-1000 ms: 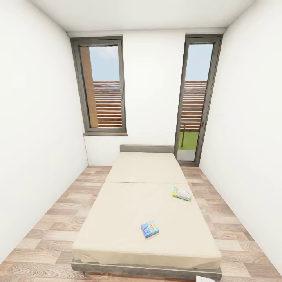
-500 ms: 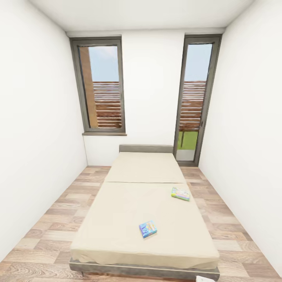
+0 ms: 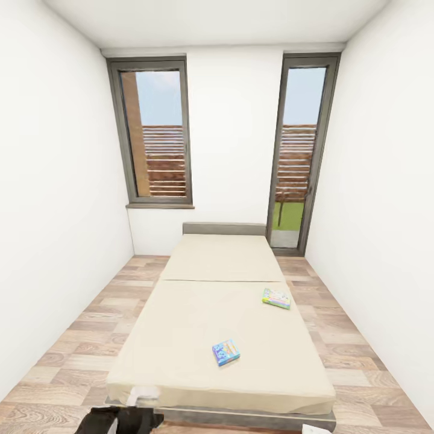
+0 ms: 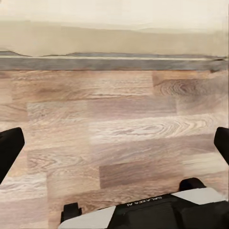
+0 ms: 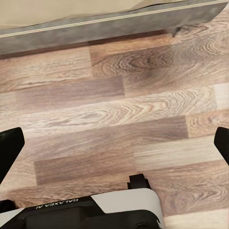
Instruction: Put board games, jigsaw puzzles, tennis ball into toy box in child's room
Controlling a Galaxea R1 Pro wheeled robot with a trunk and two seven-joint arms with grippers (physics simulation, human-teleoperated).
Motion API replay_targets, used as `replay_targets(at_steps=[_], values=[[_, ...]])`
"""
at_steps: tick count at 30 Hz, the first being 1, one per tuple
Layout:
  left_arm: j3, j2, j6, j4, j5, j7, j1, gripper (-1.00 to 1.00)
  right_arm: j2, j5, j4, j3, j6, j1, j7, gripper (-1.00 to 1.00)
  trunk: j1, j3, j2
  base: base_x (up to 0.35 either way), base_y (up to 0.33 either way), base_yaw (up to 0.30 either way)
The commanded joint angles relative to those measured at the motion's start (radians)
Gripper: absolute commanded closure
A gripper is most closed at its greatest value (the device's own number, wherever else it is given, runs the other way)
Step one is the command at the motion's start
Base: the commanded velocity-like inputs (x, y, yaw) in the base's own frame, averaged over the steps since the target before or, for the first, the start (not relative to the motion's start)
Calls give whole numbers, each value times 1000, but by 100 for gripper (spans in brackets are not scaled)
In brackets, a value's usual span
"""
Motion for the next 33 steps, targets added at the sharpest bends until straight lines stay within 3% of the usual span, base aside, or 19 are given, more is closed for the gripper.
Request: replay_targets(at_steps=[1, 4, 6, 9, 15, 33], values=[[2, -1, 35, -34, -2, -22, 0, -100, 1, -4, -2, -2, 5, 0, -3, -100, 0, -1, -1, 0, -1, 0], [2, -10, 156, -158, 0, -74, -1, -100, 1, -5, -2, -2, 5, 0, -3, -100, 0, -1, -1, 0, 0, 0], [0, -38, 222, -246, -1, -87, -2, -100, 1, -4, -3, -2, 4, 0, -2, -100, 0, -1, -1, 0, 0, 0], [-3, -74, 250, -306, -8, -88, -2, -100, 1, -4, -5, -2, 4, 0, 0, -100, 0, -1, -1, 0, 0, 0], [3, -97, 203, -334, -11, -87, -2, -100, 1, -4, -8, -2, 6, 0, 1, -100, 0, -1, -1, 0, 0, -79], [8, -96, 181, -335, -12, 15, -2, -100, 3, -4, -11, -1, 6, 0, 0, -100, 0, -1, -1, 37, -109, -249]])
